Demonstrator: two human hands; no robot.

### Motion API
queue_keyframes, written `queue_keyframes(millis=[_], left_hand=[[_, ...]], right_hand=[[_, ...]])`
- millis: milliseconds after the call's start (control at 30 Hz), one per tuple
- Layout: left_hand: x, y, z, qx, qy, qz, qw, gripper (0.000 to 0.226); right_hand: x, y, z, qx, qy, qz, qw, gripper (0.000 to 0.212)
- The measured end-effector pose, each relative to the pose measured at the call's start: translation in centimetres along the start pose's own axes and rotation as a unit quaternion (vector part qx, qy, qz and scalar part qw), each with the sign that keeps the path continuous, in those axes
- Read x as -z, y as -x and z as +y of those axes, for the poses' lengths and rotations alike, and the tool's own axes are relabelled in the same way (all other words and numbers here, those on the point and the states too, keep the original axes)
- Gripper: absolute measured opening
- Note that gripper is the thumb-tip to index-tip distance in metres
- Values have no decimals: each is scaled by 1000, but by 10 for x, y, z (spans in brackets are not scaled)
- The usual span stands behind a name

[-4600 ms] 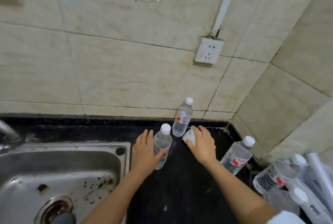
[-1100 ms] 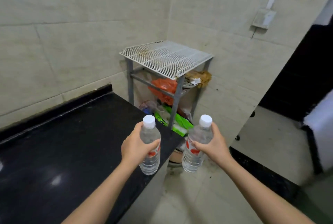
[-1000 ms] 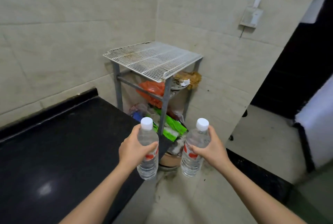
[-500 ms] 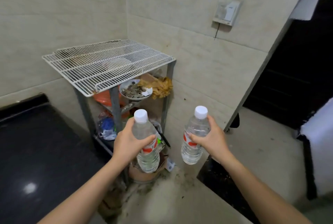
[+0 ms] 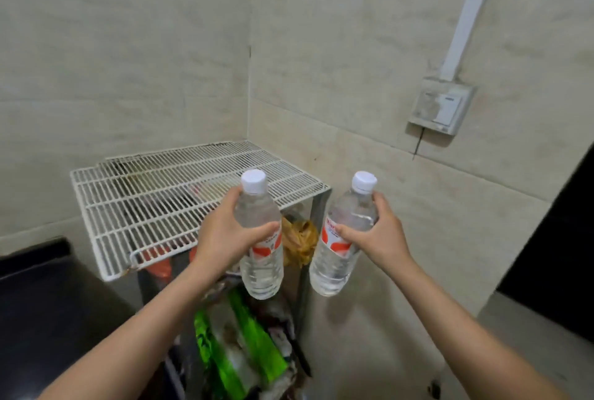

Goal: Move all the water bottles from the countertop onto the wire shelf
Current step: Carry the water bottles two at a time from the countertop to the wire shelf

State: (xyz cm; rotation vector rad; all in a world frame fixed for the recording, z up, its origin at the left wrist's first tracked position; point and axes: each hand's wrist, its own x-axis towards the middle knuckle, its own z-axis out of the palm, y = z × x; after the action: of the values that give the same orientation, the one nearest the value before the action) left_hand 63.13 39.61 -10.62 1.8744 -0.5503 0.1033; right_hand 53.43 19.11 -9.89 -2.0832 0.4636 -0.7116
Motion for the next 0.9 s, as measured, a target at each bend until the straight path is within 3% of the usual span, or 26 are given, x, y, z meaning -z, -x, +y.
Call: queue_keyframes(millis=[133, 267, 500, 567, 667, 900], left_hand=[[-5, -87, 13, -11, 6, 28, 1000, 63], [-9, -158, 13, 49, 101, 42, 993, 47], [-6, -229, 22, 91, 145, 49, 984, 39], [-4, -247, 26, 72, 124, 85, 986, 40], [-5, -272, 25, 58, 39, 157, 985, 66], [-6, -326, -7, 77, -94, 274, 954, 65]], right_hand=[[-8, -88, -11, 50, -40, 3, 998, 66], [-20, -166, -16, 87, -73, 20, 993, 66], [-62, -264, -26, 98, -159, 10, 982, 73], [-80, -288, -30, 108, -175, -6, 979, 75], [-108, -317, -31, 118, -185, -31, 975, 74], [-181, -363, -48, 125, -190, -66, 972, 77]])
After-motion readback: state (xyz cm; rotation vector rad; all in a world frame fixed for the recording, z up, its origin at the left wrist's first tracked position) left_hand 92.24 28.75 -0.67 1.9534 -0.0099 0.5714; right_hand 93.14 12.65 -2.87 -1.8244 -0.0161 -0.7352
